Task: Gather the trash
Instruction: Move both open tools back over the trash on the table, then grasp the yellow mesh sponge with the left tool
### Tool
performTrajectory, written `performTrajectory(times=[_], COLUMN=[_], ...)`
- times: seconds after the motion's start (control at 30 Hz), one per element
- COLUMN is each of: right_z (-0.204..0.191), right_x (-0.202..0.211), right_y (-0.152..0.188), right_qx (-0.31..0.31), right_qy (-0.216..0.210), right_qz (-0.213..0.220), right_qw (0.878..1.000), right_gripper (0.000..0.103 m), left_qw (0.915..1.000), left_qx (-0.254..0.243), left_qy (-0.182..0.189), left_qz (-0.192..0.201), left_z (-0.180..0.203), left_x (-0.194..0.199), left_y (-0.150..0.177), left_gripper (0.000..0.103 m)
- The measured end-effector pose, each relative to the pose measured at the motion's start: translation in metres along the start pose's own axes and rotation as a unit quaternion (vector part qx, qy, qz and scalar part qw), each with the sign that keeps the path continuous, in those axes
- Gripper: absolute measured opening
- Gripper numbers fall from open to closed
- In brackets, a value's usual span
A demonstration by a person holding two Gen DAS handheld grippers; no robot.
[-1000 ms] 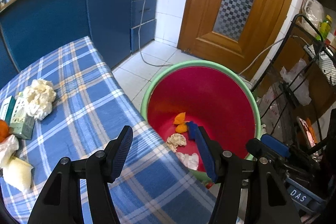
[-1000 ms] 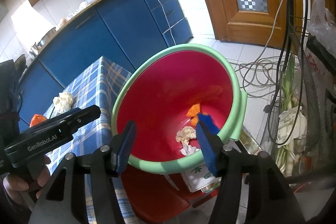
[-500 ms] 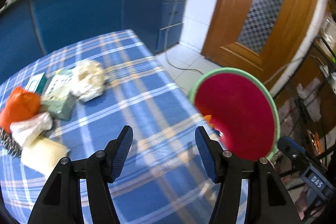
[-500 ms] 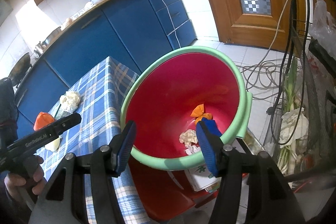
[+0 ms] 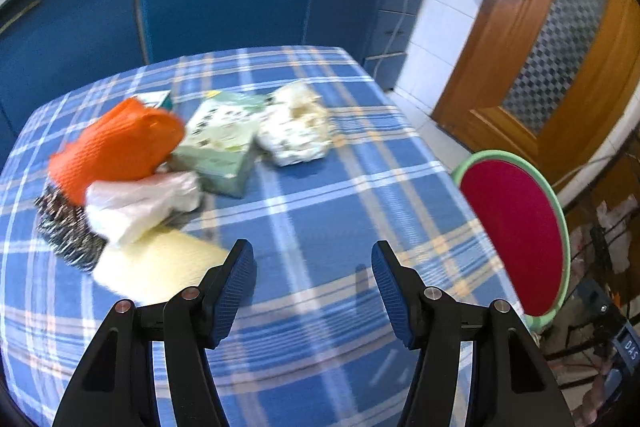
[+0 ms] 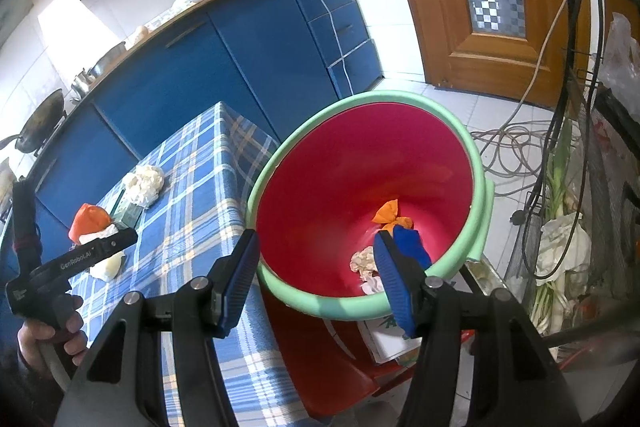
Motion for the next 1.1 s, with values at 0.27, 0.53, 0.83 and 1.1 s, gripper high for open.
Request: performTrajectory(times=[0.27,0.53,0.83,1.1], right_z=[-0.012,-0.021,-0.032,-0.041], right_x=[-0.001,0.000,0.001,0.001], right_y=[0.004,0.008,0.011,0.014], right_qx=[0.011,0.021,0.031,0.040], right_qy=[-0.007,-0.015,-0.022,-0.027], right_qz=[-0.004,-0.006,-0.008,-0.012], right_qw=[1.000,1.000,0.999,0.999], right_gripper=[0.061,0.061,0.061,0.061], left_qw=[0.9998,0.9997,0.9989,0.9961], left_qx=[0.018,0.021,0.038,0.061], left_qy=[-0.008,-0.011,-0.027,-0.064], left_qz=[-0.002,-0.005,-0.005,-0.002], left_z=[-0.022,-0.032,-0.049,-0.069], left_x=[0.011,0.023,0.036,0.043], left_y=[0.015,0.030,0.043,0.047], left_gripper=[0.063,0.063,0.063,0.063])
Point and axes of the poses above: each gripper's, at about its wrist camera, not at the fingertips, and x roughly against the way its jaws point, z to its right, y to its underside, the point moved 1 cm from there along -x, roughly the way its jaws point, and after that the axes turned 8 degrees about -x, right-handed, at the moved point
